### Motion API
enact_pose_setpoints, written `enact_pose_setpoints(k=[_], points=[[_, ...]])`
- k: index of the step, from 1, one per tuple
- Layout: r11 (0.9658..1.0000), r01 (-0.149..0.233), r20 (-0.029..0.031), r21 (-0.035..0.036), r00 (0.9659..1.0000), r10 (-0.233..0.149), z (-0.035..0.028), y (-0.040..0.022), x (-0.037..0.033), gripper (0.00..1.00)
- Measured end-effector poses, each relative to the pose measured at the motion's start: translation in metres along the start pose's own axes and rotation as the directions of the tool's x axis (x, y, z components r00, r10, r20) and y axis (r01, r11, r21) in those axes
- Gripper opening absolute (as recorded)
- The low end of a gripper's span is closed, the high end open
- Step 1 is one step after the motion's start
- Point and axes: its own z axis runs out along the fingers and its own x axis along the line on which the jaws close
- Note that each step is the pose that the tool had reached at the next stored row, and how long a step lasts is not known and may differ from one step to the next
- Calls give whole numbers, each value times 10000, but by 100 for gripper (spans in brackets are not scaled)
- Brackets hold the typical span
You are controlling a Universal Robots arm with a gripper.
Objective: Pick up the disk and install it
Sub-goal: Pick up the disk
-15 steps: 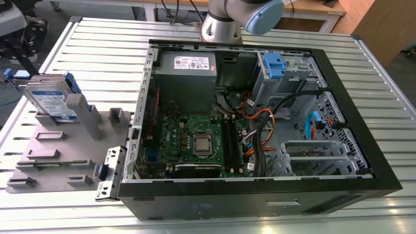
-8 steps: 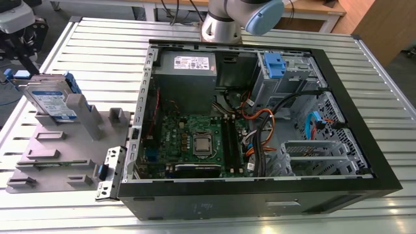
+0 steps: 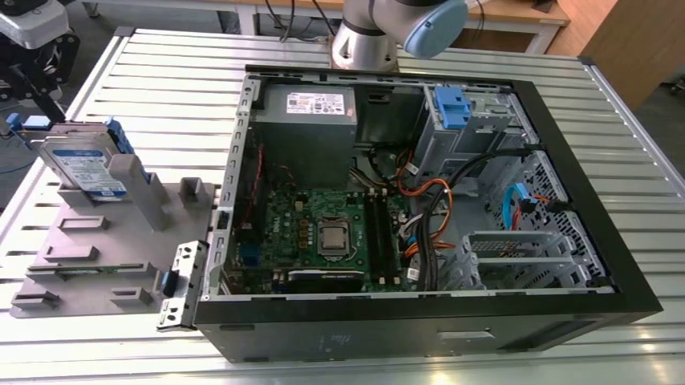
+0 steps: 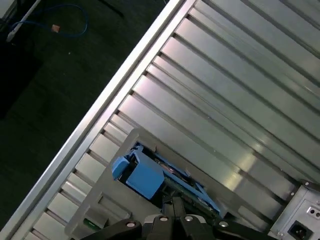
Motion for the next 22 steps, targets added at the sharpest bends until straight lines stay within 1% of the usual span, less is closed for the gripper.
enact_pose_setpoints(k=[2, 4, 7, 10, 13, 15, 17, 19, 21, 22], points=[[9994, 360, 0, -9, 9994, -360, 2, 0, 0, 11], [9974, 720, 0, -18, 9974, -720, 3, 0, 0, 11], [9919, 1266, 1, -32, 9920, -1266, 6, 0, 0, 11], [9837, 1799, 2, -46, 9837, -1799, 9, 0, 0, 11], [9721, 2343, 4, -60, 9722, -2343, 12, 0, 0, 11], [9631, 2690, 6, -68, 9631, -2690, 13, 0, 0, 11], [9528, 3035, 9, -77, 9528, -3035, 15, 0, 1, 11], [9409, 3386, 12, -86, 9409, -3386, 18, 0, 0, 11], [9281, 3722, 15, -95, 9281, -3722, 20, 0, 0, 11], [9041, 4271, 20, -109, 9042, -4271, 23, 0, 1, 11]])
